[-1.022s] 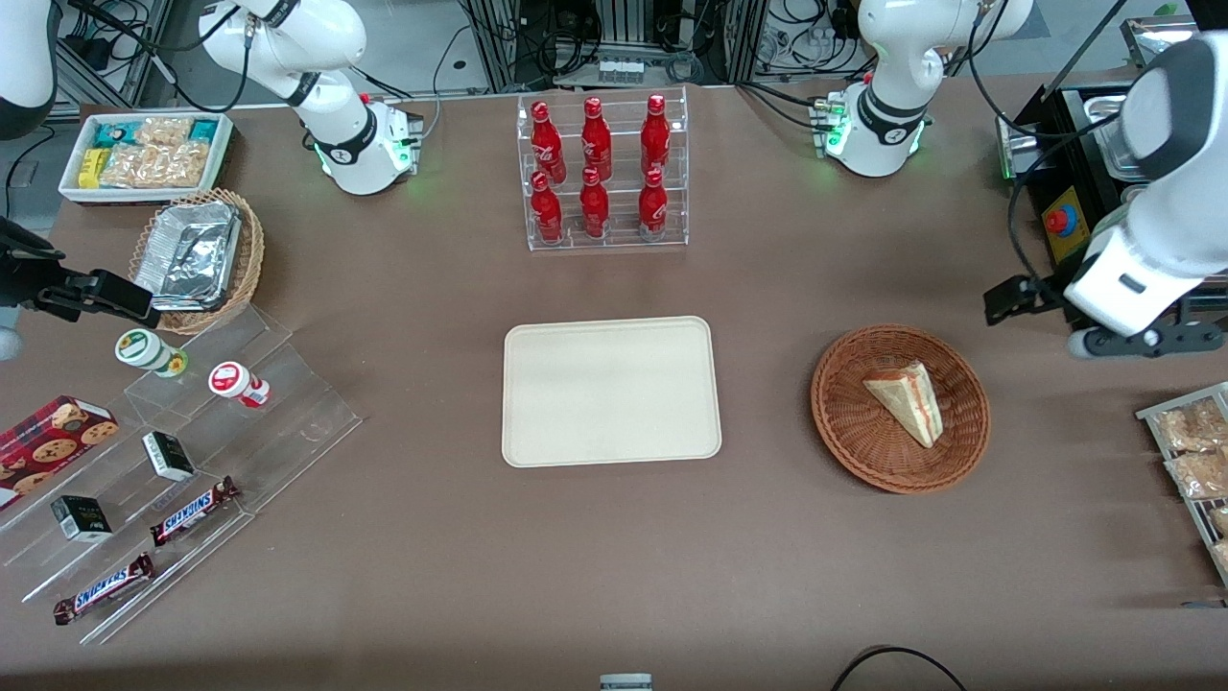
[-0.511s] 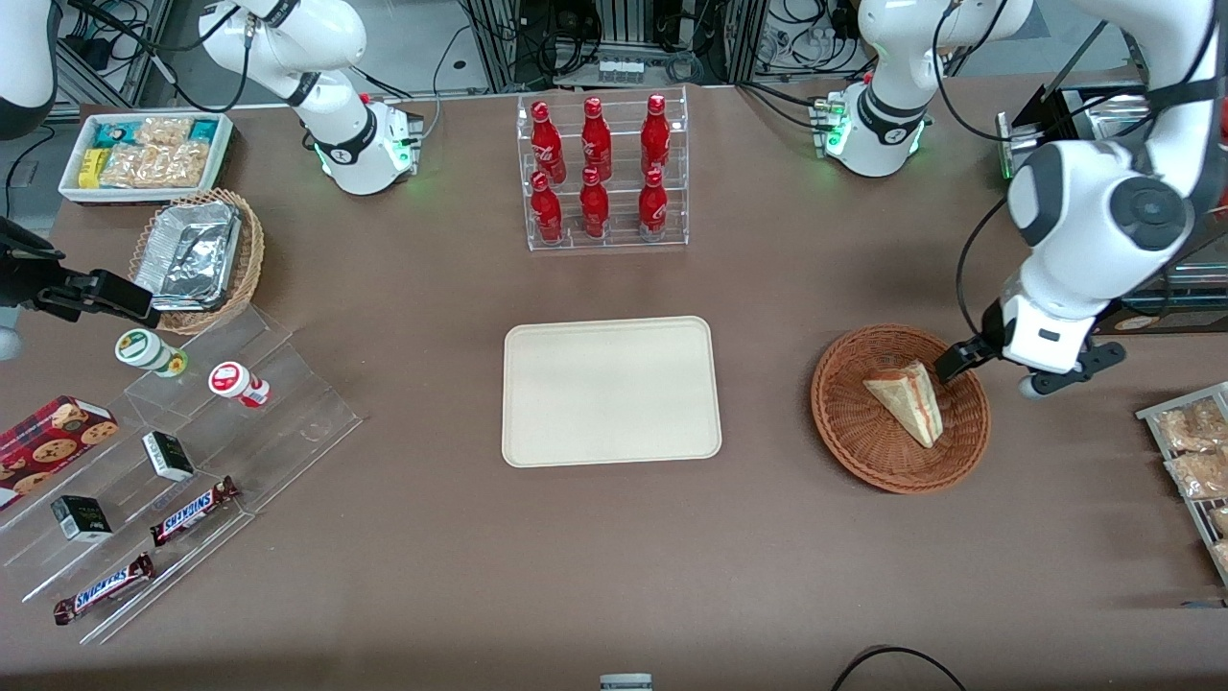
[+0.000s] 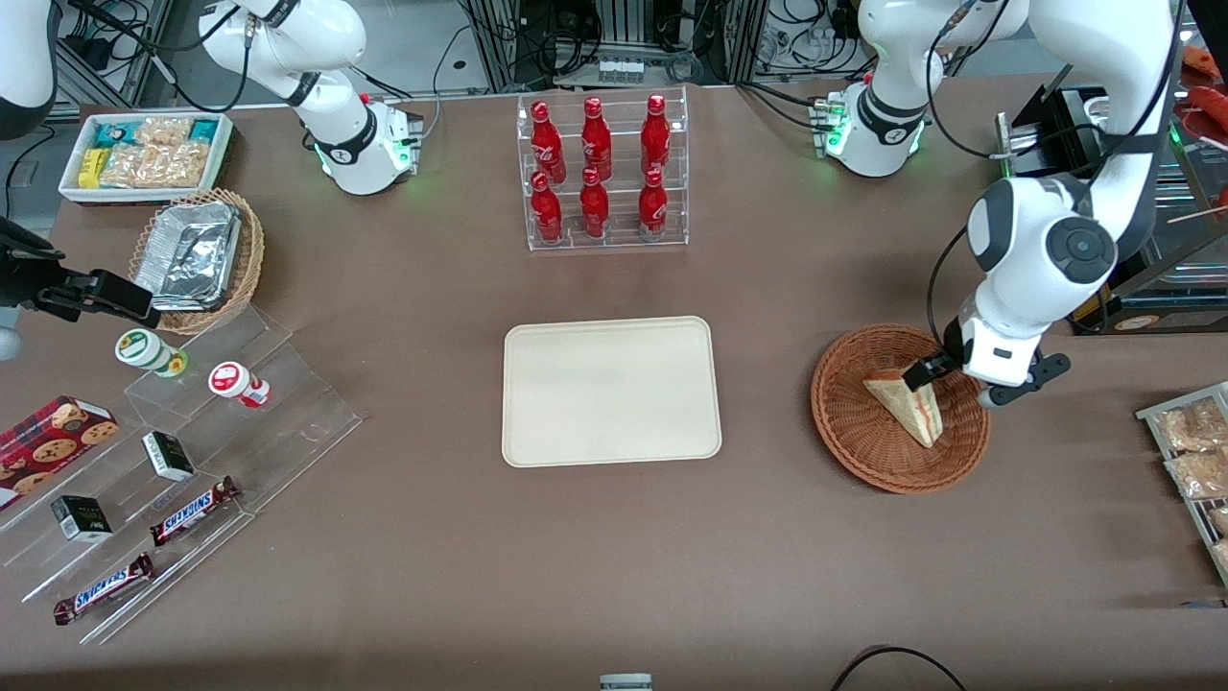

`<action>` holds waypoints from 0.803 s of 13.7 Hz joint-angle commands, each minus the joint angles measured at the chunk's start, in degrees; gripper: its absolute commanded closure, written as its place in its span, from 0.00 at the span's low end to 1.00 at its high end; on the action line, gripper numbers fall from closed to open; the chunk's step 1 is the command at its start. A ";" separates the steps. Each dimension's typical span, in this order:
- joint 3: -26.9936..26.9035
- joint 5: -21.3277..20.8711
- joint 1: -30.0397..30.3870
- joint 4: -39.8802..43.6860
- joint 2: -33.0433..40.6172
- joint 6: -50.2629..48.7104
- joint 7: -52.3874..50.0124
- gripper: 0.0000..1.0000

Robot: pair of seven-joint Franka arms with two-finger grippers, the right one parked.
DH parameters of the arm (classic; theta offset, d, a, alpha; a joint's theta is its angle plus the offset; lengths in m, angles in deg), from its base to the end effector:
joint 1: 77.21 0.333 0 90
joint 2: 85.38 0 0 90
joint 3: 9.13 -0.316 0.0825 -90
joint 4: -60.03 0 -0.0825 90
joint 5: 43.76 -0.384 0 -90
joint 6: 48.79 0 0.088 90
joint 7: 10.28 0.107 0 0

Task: Place sandwich from basket to tray
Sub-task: 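Lower the left gripper and grasp the wrapped sandwich wedge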

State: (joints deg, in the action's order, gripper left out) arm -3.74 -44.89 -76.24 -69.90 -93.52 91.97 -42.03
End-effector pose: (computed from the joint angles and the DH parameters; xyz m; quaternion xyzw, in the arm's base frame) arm 0.5357 -0.0413 0.3012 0.9730 0.2295 0.0226 0.0076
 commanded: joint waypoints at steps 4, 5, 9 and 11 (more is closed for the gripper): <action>0.67 -0.98 0.00 -1.38 -3.45 4.86 -2.70 0.00; 0.67 -0.98 0.00 -1.99 -3.98 6.00 -2.70 0.00; 0.67 -0.98 -0.17 -2.44 -5.30 8.12 -2.78 0.45; 0.67 -0.89 -0.43 -1.82 -5.31 8.03 -3.14 1.00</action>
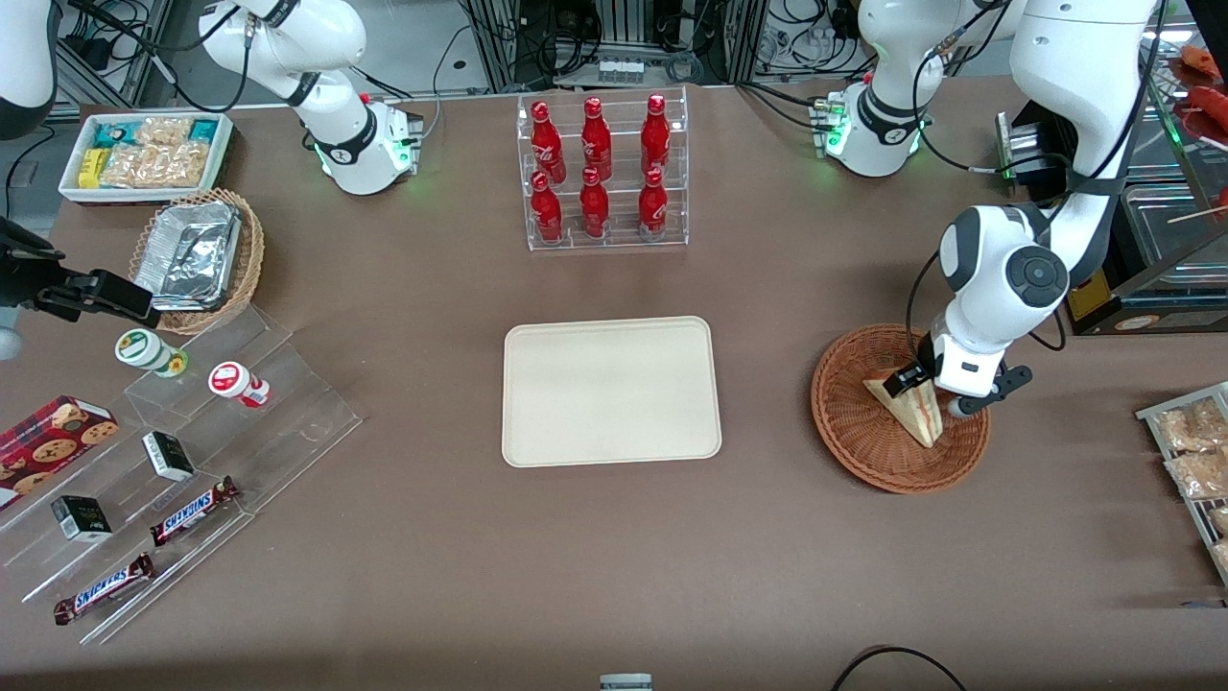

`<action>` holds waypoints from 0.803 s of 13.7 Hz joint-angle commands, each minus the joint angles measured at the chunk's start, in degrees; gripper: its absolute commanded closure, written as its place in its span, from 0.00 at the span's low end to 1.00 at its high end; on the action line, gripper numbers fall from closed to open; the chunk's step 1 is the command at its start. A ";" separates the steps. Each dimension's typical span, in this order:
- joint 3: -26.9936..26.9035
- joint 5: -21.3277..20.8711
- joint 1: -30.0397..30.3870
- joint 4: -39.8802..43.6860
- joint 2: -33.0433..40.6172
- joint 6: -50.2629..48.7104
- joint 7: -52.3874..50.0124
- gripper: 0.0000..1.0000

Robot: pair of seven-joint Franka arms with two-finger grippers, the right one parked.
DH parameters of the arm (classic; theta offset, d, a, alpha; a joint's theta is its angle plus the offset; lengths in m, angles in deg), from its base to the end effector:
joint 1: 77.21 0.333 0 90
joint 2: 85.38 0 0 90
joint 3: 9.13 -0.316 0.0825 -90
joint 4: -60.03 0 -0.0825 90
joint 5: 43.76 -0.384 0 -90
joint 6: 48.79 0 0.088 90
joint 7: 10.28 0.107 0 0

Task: Place sandwich from basket to tray
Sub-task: 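Lower the left gripper and grasp the wrapped sandwich wedge, then lift the sandwich and carry it over the cream tray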

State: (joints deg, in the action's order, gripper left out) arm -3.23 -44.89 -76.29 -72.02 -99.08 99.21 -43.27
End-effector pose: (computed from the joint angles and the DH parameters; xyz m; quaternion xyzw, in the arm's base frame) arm 0.5295 -0.0470 0.2467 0.9716 0.2356 0.0170 0.0130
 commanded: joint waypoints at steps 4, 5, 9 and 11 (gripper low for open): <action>0.08 -0.89 -1.26 4.23 2.19 -2.87 -1.46 1.00; 0.16 -0.98 -2.14 7.65 2.54 -7.24 -1.55 1.00; 0.51 -0.98 -9.68 25.31 0.19 -25.80 -1.46 1.00; 0.43 -0.98 -13.64 30.08 -1.58 -29.25 -1.64 1.00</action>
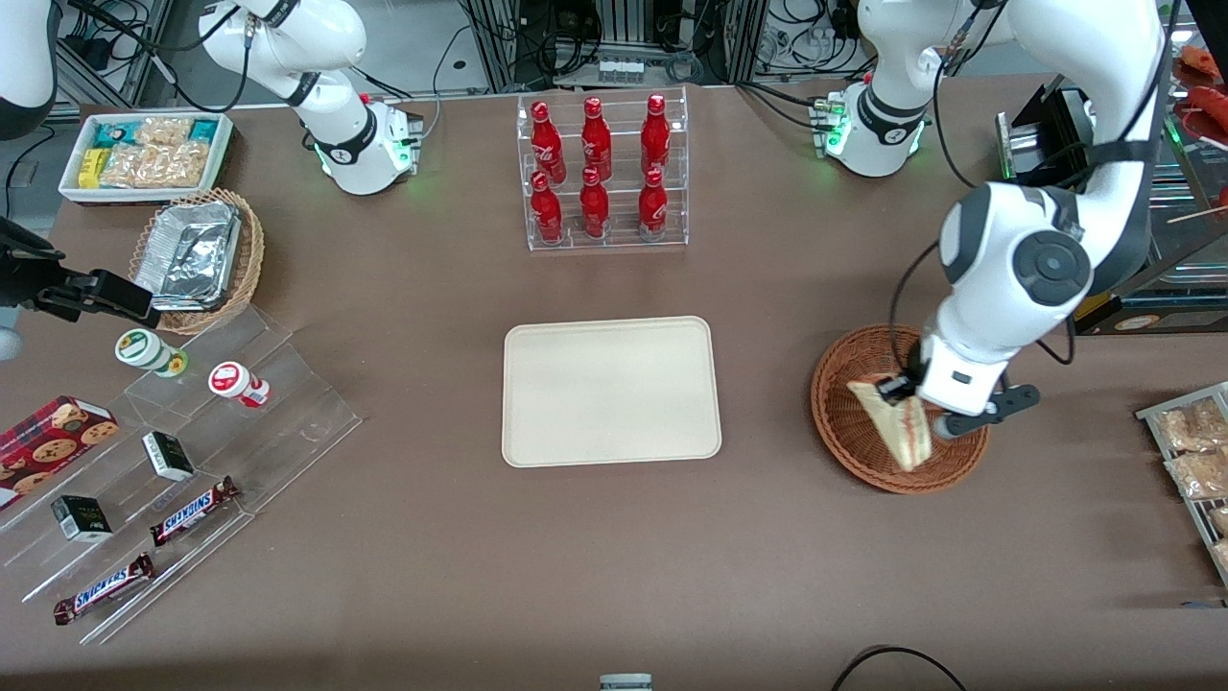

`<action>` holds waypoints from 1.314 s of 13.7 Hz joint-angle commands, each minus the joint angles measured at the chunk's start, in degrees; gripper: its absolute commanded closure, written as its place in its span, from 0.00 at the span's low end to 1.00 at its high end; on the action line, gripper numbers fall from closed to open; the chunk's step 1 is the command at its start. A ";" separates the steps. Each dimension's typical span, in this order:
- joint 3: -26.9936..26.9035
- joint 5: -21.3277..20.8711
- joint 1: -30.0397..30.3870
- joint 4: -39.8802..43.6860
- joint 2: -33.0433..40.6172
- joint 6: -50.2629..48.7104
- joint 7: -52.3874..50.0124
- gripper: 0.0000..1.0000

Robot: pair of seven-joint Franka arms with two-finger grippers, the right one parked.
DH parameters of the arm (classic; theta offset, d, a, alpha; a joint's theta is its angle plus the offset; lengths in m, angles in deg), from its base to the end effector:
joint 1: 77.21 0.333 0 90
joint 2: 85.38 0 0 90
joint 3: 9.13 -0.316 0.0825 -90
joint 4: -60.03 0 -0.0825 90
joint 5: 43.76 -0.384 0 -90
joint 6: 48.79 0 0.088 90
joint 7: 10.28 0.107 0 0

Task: Place sandwich from basket to tray
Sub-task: 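Lift the sandwich and carry it over the cream tray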

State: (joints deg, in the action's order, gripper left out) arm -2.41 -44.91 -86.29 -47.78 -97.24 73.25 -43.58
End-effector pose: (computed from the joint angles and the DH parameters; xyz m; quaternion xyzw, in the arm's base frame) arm 0.5904 -0.1628 0.4044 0.9887 0.1485 0.0181 0.0120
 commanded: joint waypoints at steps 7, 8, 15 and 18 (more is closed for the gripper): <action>-0.49 -3.06 -20.25 17.26 -15.98 -3.31 -6.76 1.00; -0.40 -4.38 -22.36 18.50 -17.83 -3.31 -9.22 1.00; -0.57 -5.01 -30.98 27.74 -28.39 -2.61 -14.52 1.00; -0.66 -5.10 -33.10 27.74 -30.15 0.02 -15.92 1.00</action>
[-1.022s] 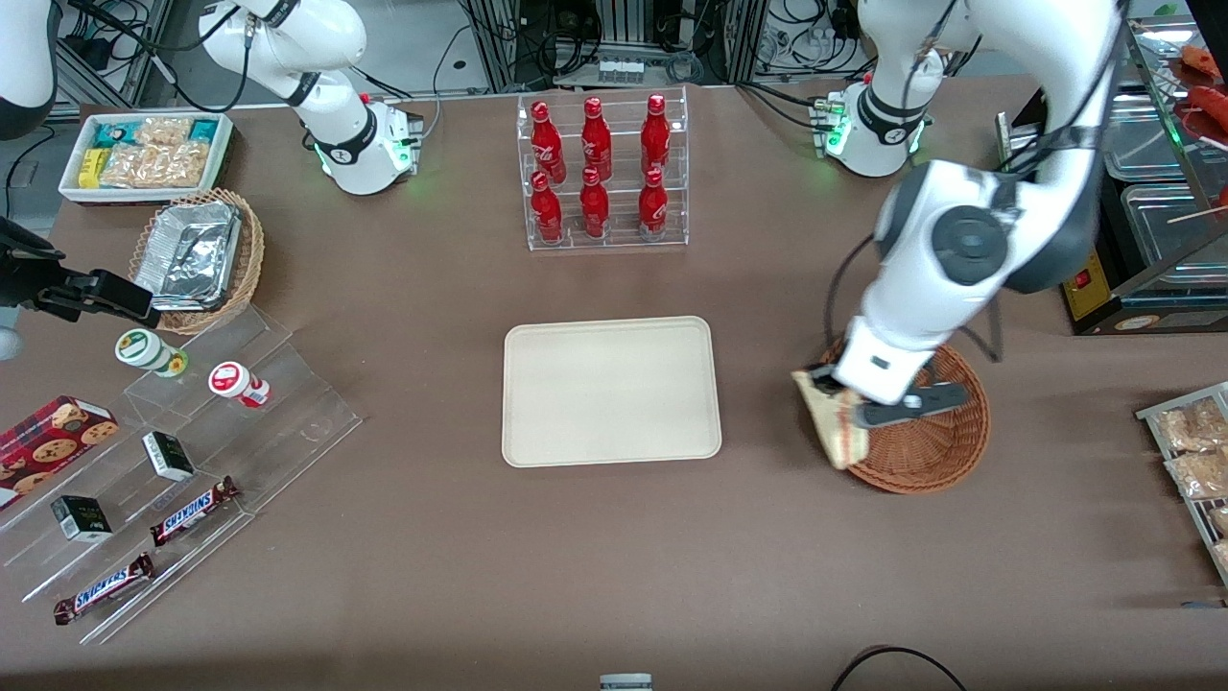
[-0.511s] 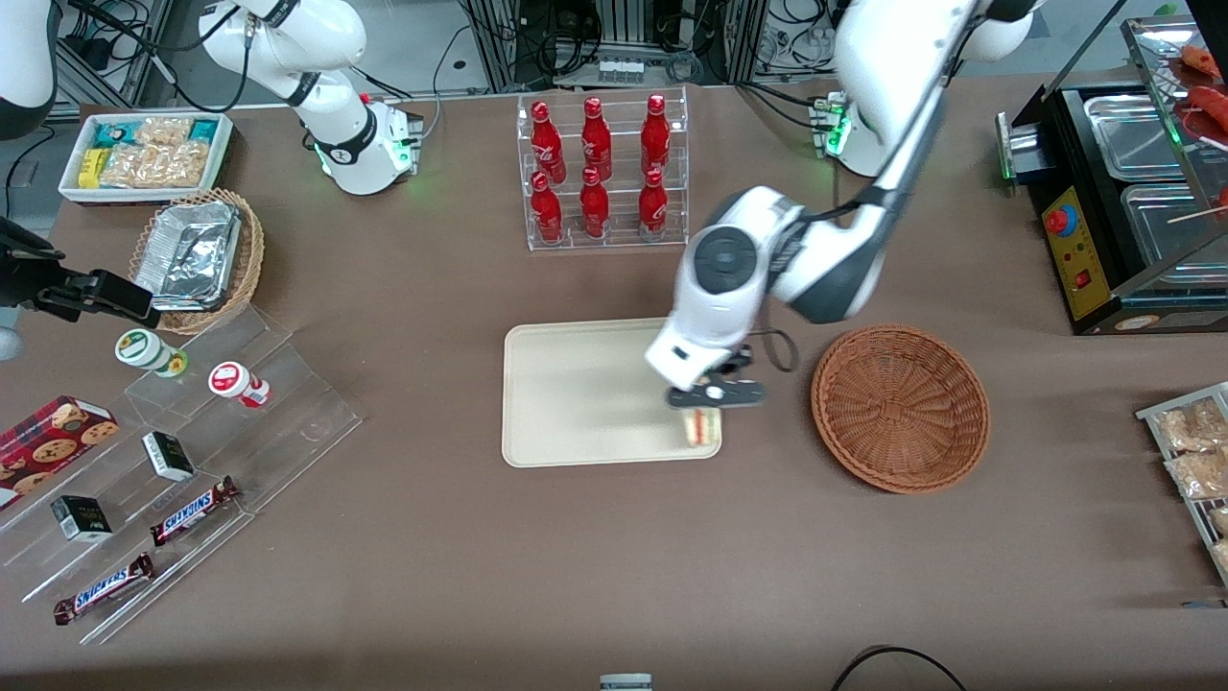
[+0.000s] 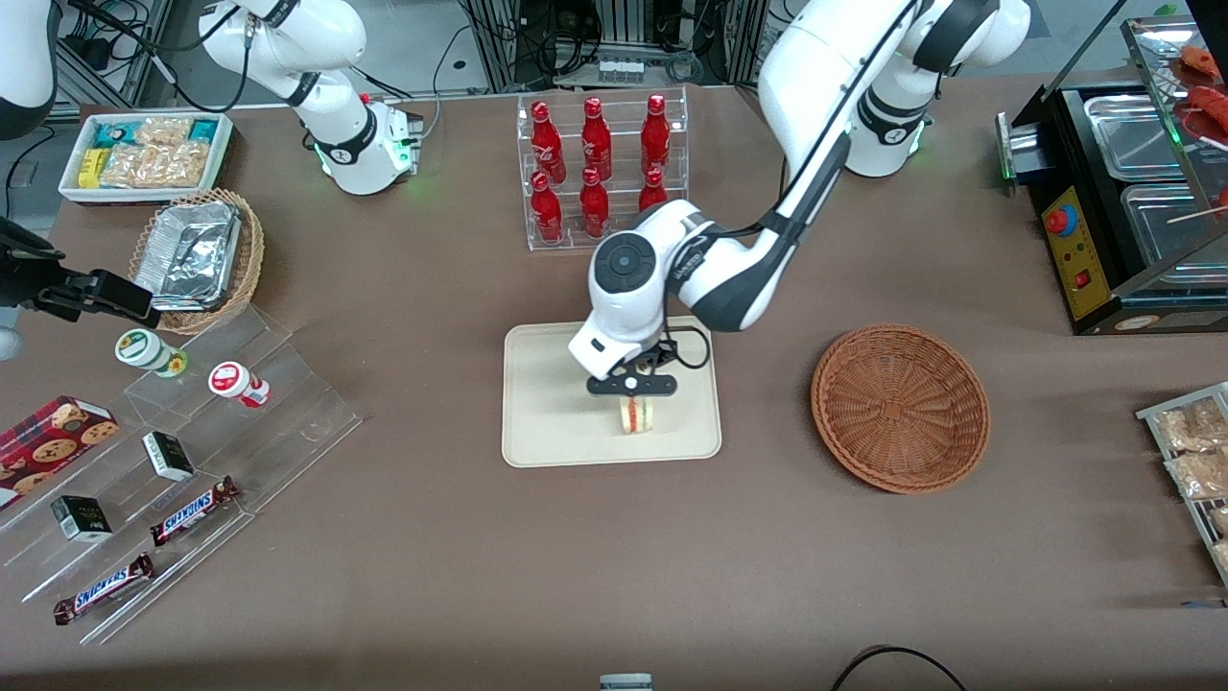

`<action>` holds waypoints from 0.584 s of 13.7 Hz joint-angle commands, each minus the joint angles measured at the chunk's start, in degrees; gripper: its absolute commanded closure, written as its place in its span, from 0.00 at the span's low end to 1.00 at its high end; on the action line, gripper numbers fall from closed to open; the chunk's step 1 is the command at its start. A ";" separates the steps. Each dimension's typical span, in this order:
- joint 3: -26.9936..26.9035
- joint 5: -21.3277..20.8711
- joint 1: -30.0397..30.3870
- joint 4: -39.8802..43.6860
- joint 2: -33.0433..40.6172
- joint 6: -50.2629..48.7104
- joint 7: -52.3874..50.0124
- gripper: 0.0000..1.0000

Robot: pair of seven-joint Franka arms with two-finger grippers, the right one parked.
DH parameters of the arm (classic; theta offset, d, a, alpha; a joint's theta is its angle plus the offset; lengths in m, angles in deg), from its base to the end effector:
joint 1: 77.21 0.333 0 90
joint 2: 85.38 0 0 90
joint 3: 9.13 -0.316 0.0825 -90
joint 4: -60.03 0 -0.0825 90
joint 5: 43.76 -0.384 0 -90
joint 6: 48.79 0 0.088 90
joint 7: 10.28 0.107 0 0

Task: Place sandwich from basket to tray
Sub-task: 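Lower the sandwich onto the tray and open the left gripper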

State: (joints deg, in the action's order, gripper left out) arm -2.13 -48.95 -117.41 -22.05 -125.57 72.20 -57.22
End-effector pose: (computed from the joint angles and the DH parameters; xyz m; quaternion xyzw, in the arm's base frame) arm 0.5052 -0.5152 0.2796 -0.9999 0.0120 0.0063 0.0055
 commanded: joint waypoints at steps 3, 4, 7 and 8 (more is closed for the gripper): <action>-1.02 -1.14 -2.59 2.01 -2.96 3.62 -2.28 1.00; -1.02 -2.36 -3.03 2.01 -3.40 4.42 -2.36 1.00; -0.93 -4.74 -3.30 2.18 -5.07 5.56 -4.12 1.00; -0.93 -4.83 -3.38 2.10 -5.16 6.44 -4.21 1.00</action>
State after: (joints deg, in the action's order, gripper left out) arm -2.20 -52.41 -119.65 -21.93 -129.31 77.78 -59.43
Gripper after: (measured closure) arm 0.841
